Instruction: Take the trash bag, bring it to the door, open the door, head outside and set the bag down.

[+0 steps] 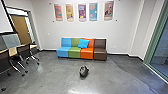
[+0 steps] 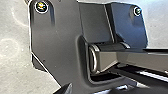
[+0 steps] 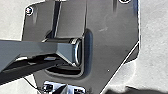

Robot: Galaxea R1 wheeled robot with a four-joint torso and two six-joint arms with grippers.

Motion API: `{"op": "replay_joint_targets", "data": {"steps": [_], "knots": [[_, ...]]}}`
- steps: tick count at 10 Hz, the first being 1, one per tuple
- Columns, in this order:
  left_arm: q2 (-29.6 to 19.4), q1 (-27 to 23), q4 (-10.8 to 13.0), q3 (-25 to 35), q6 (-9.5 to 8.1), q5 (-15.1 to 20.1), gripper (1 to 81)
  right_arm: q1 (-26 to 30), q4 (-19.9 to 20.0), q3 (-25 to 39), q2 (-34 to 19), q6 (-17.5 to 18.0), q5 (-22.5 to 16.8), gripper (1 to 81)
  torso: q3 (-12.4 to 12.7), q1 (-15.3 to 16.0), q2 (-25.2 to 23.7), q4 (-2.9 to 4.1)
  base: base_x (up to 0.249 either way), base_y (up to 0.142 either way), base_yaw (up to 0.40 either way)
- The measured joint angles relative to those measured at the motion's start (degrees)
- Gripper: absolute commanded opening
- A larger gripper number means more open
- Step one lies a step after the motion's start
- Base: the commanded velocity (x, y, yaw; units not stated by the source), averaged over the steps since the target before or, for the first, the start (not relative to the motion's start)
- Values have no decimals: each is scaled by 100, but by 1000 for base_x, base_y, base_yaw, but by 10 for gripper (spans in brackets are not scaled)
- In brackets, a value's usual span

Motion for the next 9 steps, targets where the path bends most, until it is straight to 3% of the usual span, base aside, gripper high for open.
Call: {"op": "replay_joint_targets", "data": {"steps": [9], "knots": [[30,13,0,5,0,-4,811,-11,-9,-6,-33,0,-4,811,0,-5,0,0,139,0,0]]}}
